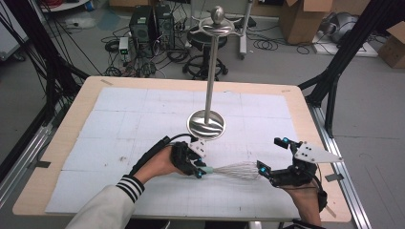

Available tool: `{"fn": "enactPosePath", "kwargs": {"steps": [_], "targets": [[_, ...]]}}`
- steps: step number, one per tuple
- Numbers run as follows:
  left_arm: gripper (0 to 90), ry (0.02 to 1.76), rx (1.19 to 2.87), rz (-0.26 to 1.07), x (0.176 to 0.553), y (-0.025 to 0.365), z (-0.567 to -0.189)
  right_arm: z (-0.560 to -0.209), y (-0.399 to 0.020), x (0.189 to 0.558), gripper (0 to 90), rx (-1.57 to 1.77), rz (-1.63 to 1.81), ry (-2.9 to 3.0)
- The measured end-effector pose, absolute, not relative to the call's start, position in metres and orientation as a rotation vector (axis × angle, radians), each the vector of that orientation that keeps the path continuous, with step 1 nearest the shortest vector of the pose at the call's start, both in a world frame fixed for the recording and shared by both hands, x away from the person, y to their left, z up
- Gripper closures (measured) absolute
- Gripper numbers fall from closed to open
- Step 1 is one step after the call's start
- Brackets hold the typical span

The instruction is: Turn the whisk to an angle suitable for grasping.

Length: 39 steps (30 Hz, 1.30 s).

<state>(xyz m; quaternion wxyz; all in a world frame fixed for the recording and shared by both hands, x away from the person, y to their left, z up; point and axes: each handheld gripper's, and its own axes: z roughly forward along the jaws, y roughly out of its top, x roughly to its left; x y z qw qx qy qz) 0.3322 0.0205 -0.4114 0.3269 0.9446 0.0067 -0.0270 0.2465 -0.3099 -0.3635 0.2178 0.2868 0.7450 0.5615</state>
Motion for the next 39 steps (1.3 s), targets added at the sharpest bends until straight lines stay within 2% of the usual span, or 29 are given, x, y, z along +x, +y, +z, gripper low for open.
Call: {"fn": "enactPosePath", "kwargs": {"steps": [23,25,37,39], "targets": [[67.2,0.022,2.478,-0.062,0.332,0.008,-0.421,-0.365,-0.310,0.247,0.9,0.795,1.556,2.061],[58.0,0.049,2.449,-0.062,0.333,0.010,-0.418,-0.365,-0.311,0.247,0.9,0.803,1.555,2.064],[29.1,0.137,2.347,-0.006,0.334,0.036,-0.392,-0.365,-0.311,0.246,0.9,0.801,1.551,2.068],[18.2,0.169,2.337,0.040,0.332,0.040,-0.386,-0.365,-0.311,0.247,0.9,0.795,1.552,2.067]]}}
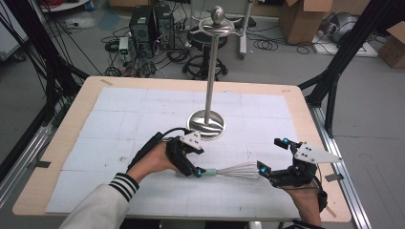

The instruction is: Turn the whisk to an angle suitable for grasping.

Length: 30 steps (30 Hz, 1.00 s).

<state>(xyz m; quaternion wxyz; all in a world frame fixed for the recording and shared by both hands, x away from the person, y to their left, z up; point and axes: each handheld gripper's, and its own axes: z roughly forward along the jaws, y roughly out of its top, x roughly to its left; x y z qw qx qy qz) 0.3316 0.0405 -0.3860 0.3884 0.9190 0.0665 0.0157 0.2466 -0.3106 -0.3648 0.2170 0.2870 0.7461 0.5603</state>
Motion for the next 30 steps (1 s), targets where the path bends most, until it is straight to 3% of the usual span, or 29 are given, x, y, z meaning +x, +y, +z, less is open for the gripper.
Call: {"fn": "enactPosePath", "kwargs": {"steps": [11,30], "targets": [[1.7,0.219,2.260,0.135,0.326,0.079,-0.359,-0.365,-0.307,0.247,0.9,0.789,1.548,2.080],[1.7,0.389,2.042,0.310,0.303,0.185,-0.321,-0.364,-0.306,0.246,0.9,0.780,1.535,2.081]]}}
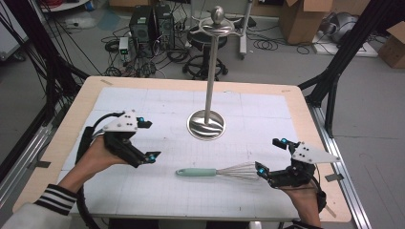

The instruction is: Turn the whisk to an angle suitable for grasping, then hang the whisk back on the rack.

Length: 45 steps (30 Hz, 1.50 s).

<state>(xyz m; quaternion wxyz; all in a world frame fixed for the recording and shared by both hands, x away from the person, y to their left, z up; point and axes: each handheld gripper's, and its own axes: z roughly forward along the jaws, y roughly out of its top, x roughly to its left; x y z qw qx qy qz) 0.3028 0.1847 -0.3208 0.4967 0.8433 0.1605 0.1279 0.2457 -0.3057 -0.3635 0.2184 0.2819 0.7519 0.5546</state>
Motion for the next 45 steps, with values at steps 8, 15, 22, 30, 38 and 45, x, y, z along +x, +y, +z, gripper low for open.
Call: {"fn": "enactPosePath", "kwargs": {"steps": [8,15,22,30,38,45], "targets": [[1.7,0.429,1.935,0.350,0.289,0.232,-0.328,-0.364,-0.305,0.246,0.9,0.787,1.527,2.087],[1.7,0.468,1.868,0.360,0.281,0.262,-0.338,-0.364,-0.304,0.247,0.9,0.787,1.512,2.085],[1.7,0.463,1.856,0.364,0.279,0.266,-0.343,-0.366,-0.306,0.249,0.9,0.794,1.504,2.090],[1.7,0.452,1.810,0.371,0.276,0.269,-0.343,-0.364,-0.305,0.249,0.9,0.787,1.514,2.092],[1.7,0.461,1.790,0.375,0.276,0.274,-0.350,-0.364,-0.307,0.252,1.0,0.788,1.544,2.080],[1.7,0.468,1.804,0.403,0.273,0.277,-0.359,-0.356,-0.299,0.255,1.0,0.752,1.535,2.133]]}}
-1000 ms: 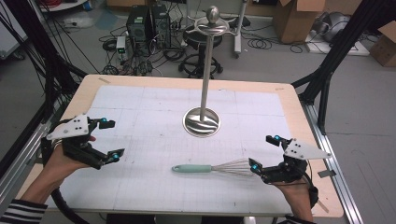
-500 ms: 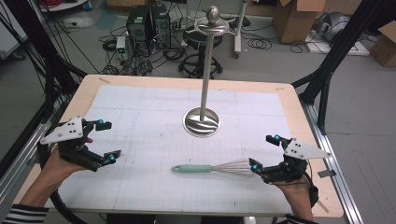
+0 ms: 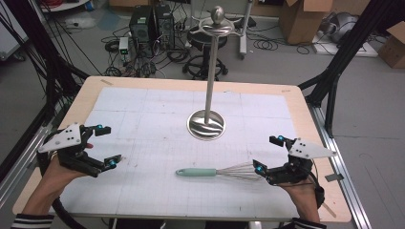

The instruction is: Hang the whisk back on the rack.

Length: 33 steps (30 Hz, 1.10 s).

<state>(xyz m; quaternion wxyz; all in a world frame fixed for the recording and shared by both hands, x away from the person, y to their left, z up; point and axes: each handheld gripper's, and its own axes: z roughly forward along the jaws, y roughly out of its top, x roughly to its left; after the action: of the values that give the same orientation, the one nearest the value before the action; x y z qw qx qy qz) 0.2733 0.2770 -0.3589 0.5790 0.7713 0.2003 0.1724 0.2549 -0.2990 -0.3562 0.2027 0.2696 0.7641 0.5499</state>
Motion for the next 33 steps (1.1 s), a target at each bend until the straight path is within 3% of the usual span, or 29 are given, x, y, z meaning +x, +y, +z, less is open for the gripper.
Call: {"fn": "enactPosePath", "kwargs": {"steps": [33], "targets": [[1.7,0.453,1.807,0.396,0.271,0.283,-0.372,-0.309,-0.255,0.288,0.8,0.521,1.395,2.442]]}}
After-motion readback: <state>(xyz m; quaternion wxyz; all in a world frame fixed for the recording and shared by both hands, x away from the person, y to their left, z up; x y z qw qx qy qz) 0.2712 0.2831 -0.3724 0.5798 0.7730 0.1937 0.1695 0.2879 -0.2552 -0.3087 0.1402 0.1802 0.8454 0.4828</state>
